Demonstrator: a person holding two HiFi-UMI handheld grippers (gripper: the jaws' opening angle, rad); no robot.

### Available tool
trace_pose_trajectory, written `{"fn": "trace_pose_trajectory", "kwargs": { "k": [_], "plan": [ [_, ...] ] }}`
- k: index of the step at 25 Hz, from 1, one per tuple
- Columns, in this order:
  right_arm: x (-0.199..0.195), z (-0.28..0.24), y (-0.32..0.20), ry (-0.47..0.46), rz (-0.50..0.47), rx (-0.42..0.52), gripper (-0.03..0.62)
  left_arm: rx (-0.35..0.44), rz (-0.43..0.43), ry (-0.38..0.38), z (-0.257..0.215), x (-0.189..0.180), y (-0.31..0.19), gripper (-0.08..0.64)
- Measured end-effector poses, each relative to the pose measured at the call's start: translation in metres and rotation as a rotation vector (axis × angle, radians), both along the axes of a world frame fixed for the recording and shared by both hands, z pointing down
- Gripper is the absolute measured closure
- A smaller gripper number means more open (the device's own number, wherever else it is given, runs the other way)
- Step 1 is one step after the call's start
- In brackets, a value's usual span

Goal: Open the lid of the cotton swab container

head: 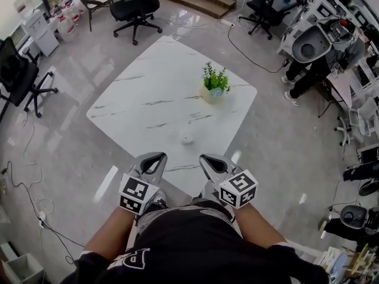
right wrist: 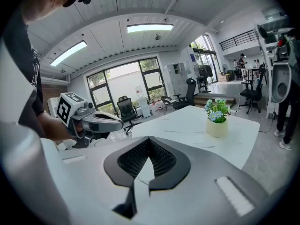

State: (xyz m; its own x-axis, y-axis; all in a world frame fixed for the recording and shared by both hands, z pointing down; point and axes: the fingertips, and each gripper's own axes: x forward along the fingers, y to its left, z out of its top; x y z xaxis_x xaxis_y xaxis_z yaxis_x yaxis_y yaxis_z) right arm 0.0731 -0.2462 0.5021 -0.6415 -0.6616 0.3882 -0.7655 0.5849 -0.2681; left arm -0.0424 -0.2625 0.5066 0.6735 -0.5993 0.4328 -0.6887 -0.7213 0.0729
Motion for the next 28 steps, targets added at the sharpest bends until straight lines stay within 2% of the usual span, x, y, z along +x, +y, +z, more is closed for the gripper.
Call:
{"fn": "trace_pose_trajectory", "kwargs": {
  "k": [13, 28],
  "plan": [
    [0.015, 0.004, 0.000, -0.034, 0.022, 0.005, 0.592, 0.029, 0.038, -0.031, -0.002, 0.020, 0.001, 0.497],
    [0.017, 0.002, 0.003, -0.025, 0.044, 0.005, 0.592, 0.030, 0.079, -0.017, -0.002, 0.023, 0.001, 0.495]
  ]
}}
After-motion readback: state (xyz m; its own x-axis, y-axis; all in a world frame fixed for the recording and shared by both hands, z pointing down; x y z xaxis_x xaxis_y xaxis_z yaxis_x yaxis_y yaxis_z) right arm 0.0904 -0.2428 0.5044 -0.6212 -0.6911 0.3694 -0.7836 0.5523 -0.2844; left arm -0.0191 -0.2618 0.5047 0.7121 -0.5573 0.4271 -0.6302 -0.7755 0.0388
